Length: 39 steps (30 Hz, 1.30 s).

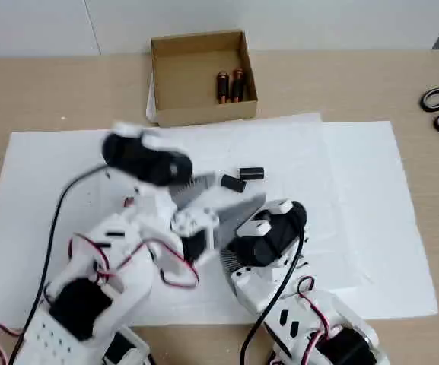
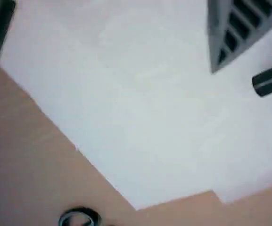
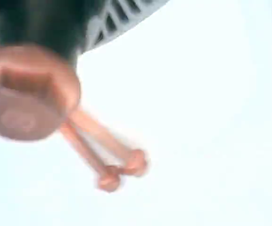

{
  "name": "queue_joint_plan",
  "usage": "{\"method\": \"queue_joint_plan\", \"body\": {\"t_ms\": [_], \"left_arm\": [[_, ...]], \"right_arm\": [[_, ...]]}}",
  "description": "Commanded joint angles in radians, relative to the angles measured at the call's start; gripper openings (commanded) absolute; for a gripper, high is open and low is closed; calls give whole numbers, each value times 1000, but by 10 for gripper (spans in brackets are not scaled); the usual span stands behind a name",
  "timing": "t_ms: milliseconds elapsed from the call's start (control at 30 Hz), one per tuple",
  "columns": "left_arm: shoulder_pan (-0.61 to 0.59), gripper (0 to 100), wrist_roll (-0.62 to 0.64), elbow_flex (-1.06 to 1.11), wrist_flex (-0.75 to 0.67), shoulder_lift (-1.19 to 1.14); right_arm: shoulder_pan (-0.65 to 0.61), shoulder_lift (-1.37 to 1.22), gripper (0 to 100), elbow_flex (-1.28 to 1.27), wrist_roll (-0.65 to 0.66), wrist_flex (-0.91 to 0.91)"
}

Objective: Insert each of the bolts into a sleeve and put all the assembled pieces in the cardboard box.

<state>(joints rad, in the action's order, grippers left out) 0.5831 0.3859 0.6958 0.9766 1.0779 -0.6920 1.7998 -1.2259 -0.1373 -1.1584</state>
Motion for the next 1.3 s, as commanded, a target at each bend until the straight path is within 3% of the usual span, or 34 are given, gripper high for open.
{"method": "queue_joint_plan", "body": {"t_ms": [0, 333, 567, 800, 933, 1133, 1267], "left_arm": [[-91, 273, 12, -159, -18, -146], [-436, 272, 49, -516, -40, -635], [-494, 272, -40, -753, 103, -927], [-500, 272, -44, -920, 293, -1154], [-508, 256, -46, -972, 295, -1232], [-508, 136, -46, -1086, 293, -1280], [-508, 146, -46, -1099, 293, -1283]], "right_arm": [[41, 8, 5, 6, 9, 28], [168, -62, 5, 12, 15, 28], [286, -526, 5, 147, 44, 150], [318, -1101, 5, 516, 52, 162], [341, -1385, 5, 778, 107, 162], [346, -1753, 5, 1217, 115, 162], [346, -1986, 5, 1510, 115, 170]]}}
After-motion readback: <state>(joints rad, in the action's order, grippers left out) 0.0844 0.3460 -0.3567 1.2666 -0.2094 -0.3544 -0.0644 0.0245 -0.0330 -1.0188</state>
